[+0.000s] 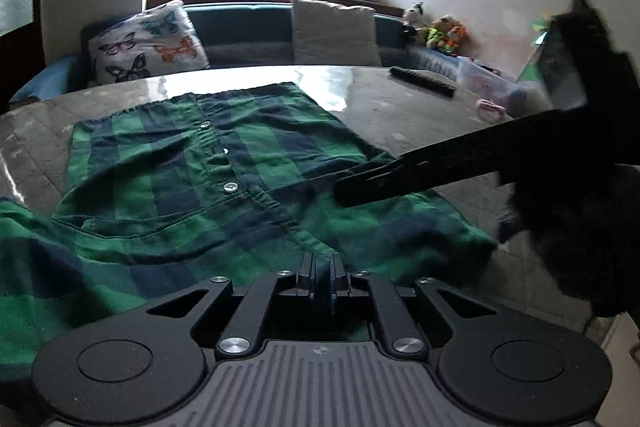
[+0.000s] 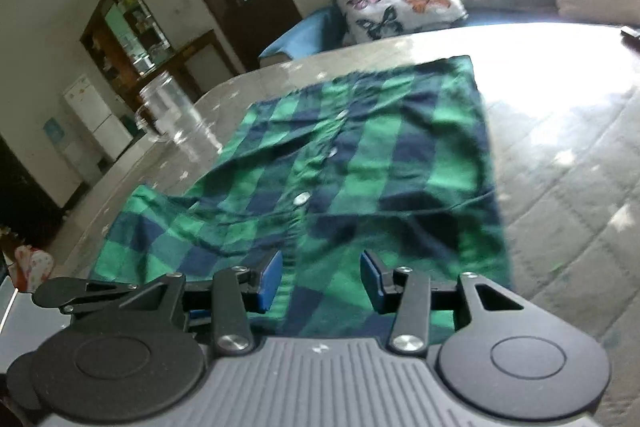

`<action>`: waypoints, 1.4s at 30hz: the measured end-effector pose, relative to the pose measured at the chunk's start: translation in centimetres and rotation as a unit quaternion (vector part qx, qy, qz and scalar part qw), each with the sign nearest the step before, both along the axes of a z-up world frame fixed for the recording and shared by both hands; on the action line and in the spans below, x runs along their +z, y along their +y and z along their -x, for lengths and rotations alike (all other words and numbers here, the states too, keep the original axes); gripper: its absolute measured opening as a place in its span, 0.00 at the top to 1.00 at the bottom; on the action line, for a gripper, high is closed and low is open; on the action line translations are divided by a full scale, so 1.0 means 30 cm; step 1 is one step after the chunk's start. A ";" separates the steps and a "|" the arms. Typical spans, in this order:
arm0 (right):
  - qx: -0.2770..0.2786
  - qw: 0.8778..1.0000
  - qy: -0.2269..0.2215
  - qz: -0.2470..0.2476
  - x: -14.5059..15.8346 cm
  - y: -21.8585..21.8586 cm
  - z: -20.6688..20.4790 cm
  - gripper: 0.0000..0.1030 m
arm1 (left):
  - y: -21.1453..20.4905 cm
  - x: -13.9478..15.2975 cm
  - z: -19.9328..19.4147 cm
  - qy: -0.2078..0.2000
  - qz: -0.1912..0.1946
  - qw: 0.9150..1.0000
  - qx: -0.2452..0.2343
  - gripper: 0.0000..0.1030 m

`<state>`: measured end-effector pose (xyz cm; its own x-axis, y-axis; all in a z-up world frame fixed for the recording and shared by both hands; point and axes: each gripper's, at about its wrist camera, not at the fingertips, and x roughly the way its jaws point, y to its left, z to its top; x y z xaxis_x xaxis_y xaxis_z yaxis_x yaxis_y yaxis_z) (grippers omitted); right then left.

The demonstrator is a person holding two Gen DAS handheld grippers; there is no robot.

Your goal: Fold clothes

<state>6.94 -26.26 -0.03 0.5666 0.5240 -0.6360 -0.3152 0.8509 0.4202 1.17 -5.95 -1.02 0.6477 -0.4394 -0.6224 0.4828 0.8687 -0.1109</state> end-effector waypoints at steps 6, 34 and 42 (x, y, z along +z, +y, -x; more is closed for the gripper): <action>0.035 0.999 0.009 0.020 -0.040 0.117 0.003 0.57 | 0.143 0.076 0.068 -0.063 -0.020 0.997 0.041 0.64; 0.041 0.980 -0.184 0.060 0.445 0.242 0.070 0.94 | 0.509 -0.077 0.109 -0.033 -0.096 0.968 0.230 0.29; 0.005 0.971 -0.226 0.077 0.537 0.173 0.124 0.95 | 0.503 -0.083 0.119 -0.040 -0.105 0.969 0.219 0.29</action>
<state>3.23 -21.08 16.06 0.8009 0.4497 -0.3953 -0.4470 0.8883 0.1049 -2.40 9.15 -3.52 0.7940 0.0201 -0.6076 0.0617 0.9916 0.1133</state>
